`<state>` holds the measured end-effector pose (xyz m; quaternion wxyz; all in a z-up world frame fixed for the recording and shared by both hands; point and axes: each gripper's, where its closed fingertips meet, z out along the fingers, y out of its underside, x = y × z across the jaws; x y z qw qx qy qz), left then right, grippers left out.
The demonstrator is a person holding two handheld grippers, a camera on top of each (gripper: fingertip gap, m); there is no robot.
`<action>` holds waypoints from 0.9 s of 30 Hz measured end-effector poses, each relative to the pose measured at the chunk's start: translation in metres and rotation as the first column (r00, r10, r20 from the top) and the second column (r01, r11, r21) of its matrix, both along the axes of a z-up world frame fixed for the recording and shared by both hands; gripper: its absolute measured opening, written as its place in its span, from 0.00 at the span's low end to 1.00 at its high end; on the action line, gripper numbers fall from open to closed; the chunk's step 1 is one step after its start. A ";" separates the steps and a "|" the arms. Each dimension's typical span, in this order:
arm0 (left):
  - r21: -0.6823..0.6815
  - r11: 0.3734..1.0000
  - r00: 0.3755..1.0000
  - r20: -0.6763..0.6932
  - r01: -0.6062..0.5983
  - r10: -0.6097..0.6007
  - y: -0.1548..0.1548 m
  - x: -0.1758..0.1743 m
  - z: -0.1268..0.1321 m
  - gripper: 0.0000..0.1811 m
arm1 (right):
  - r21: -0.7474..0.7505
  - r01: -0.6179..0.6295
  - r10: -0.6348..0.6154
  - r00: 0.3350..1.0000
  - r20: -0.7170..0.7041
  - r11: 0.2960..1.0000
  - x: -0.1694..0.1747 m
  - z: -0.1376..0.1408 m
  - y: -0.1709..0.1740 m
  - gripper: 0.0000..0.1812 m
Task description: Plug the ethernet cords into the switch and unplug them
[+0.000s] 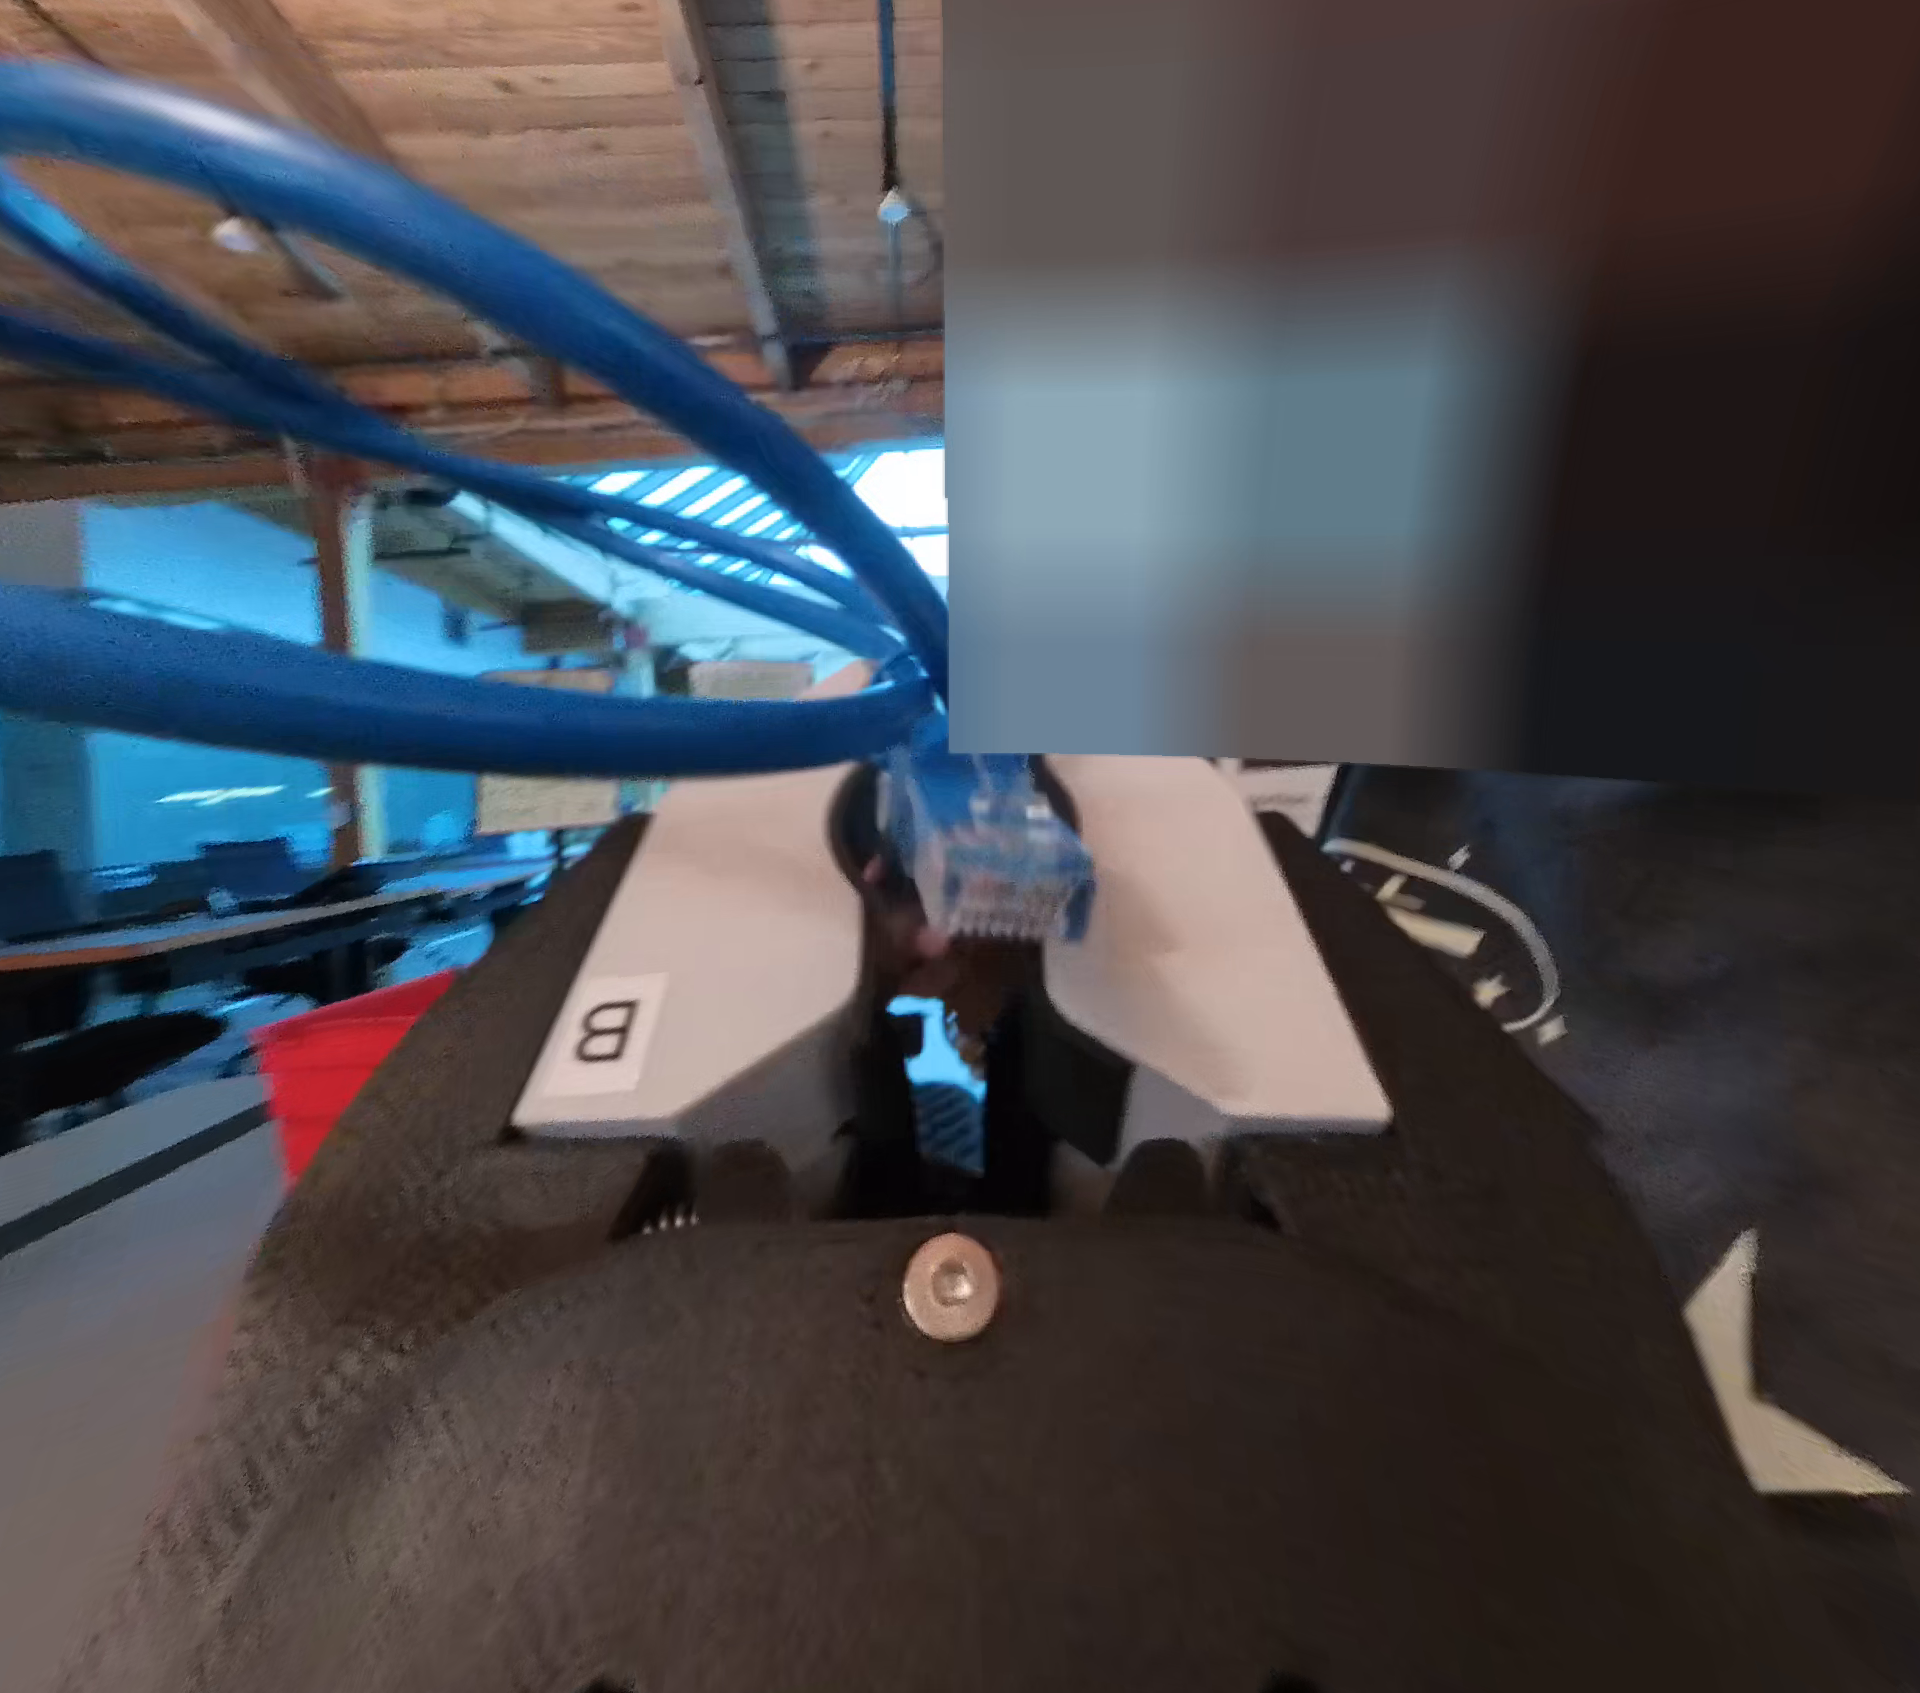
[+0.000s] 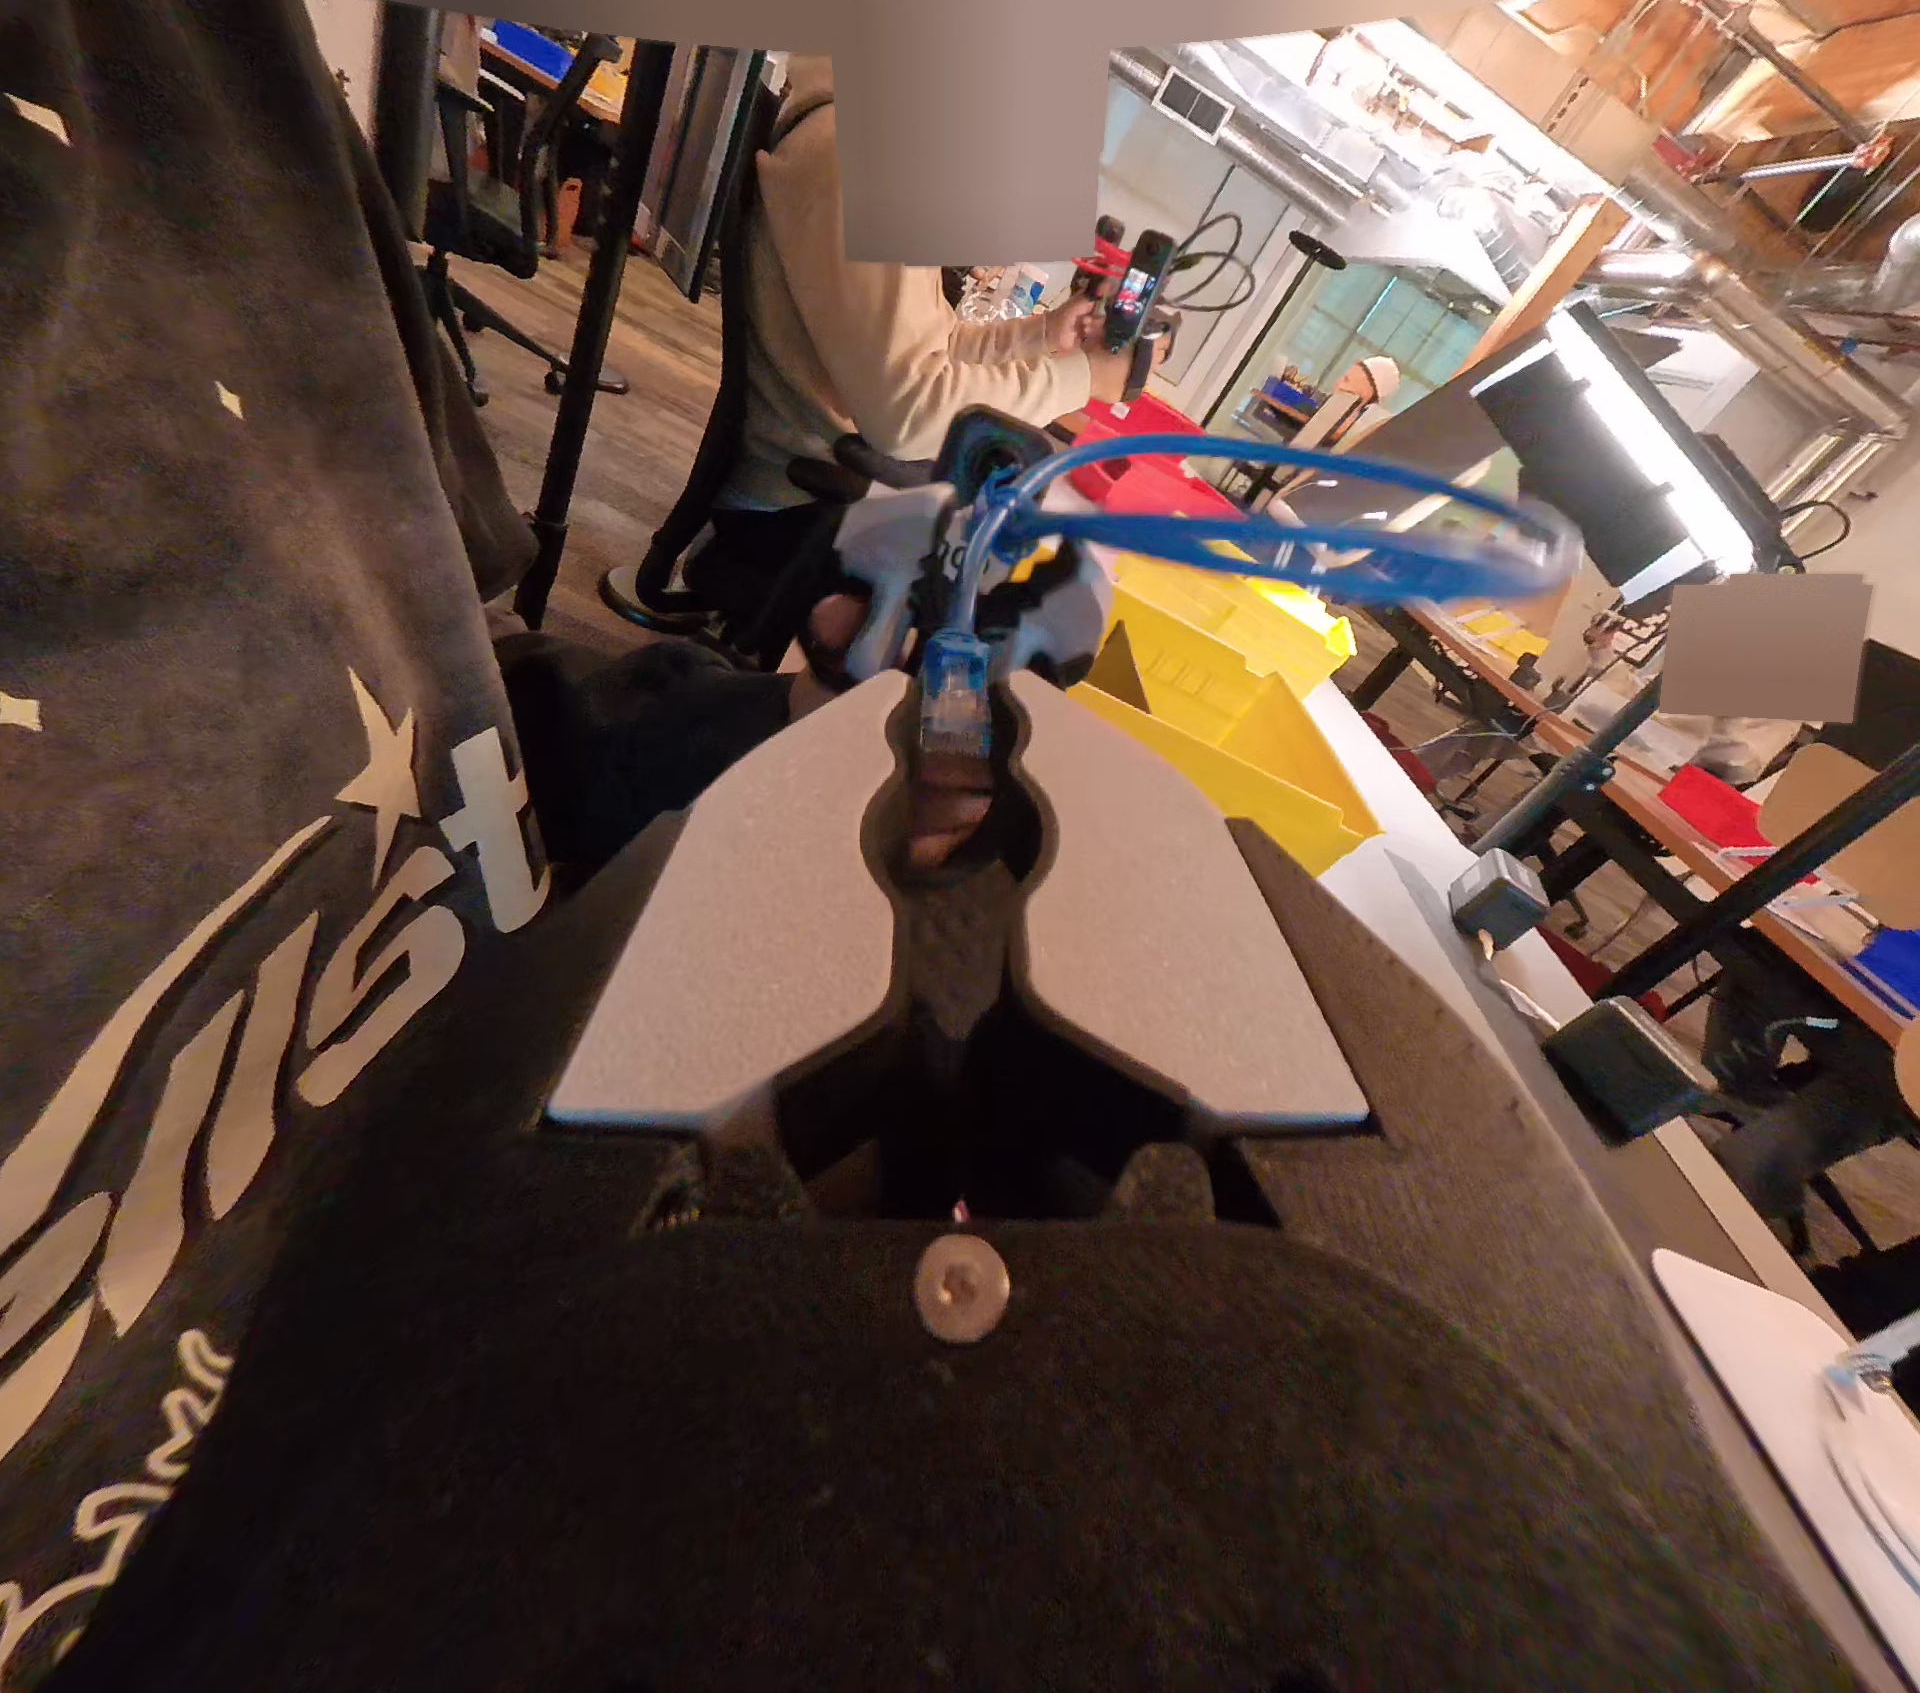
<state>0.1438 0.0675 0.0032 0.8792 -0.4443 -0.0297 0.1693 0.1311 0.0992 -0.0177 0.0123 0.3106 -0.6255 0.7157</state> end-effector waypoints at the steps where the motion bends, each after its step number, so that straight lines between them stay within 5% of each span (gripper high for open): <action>1: -0.048 0.998 0.999 0.005 -0.033 0.033 0.005 -0.004 -0.005 0.20 | -0.008 0.002 -0.002 1.000 -0.003 1.000 0.000 0.001 -0.001 0.07; 5: -0.195 0.978 0.997 0.010 -0.073 0.077 0.028 -0.011 -0.022 0.23 | -0.001 -0.029 0.029 1.000 0.000 1.000 0.005 0.000 -0.006 0.06; 15: -0.214 0.971 0.995 -0.013 -0.102 0.102 0.028 -0.012 -0.026 0.11 | 0.046 -0.033 0.032 0.999 0.040 0.998 0.005 -0.005 -0.011 0.06; 27: -0.266 0.959 0.995 0.012 -0.096 0.103 0.030 -0.015 -0.032 0.08 | 0.070 0.027 -0.033 0.996 0.085 0.997 -0.004 -0.010 -0.010 0.07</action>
